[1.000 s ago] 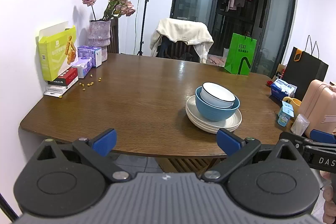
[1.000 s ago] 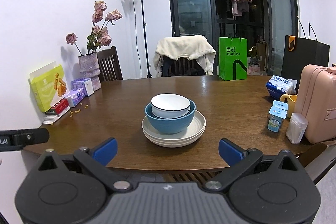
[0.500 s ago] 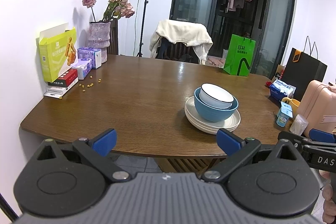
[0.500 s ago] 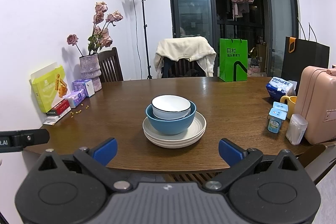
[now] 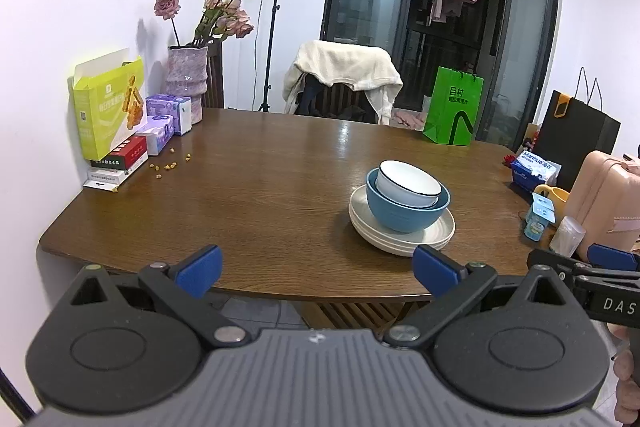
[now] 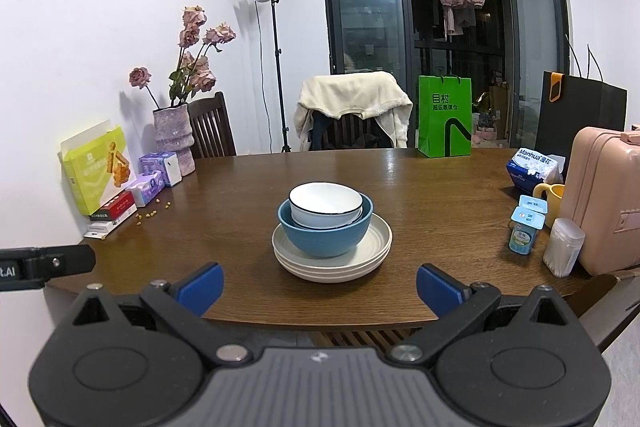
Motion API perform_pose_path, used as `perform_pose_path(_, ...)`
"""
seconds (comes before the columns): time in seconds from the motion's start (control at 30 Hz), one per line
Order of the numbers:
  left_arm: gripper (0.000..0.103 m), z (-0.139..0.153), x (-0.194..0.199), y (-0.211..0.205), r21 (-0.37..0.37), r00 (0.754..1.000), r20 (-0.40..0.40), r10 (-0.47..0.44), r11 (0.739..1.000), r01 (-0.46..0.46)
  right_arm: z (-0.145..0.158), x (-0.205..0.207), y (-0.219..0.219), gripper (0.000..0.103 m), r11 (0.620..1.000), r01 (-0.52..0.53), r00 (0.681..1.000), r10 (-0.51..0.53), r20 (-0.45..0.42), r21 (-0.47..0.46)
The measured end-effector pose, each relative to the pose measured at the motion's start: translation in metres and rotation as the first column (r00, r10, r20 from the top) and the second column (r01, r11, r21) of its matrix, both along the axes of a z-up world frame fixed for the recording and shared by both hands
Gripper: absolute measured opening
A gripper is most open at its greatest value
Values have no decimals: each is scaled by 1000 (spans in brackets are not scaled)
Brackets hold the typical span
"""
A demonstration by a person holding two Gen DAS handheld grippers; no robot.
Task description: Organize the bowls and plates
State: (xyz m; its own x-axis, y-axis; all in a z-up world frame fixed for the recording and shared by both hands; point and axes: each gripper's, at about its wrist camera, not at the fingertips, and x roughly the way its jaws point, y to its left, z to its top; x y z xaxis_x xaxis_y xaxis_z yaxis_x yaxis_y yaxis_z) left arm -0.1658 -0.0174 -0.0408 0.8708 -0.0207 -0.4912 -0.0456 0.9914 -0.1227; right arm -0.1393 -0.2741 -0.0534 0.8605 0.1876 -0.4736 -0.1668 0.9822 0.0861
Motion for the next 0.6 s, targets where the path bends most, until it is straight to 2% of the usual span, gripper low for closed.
perform_pose_path(0.6, 103, 1, -1, -1, 10, 1000, 7, -6, 1000, 6, 6, -6, 0, 103, 1000, 1, 1000, -1, 8, 1)
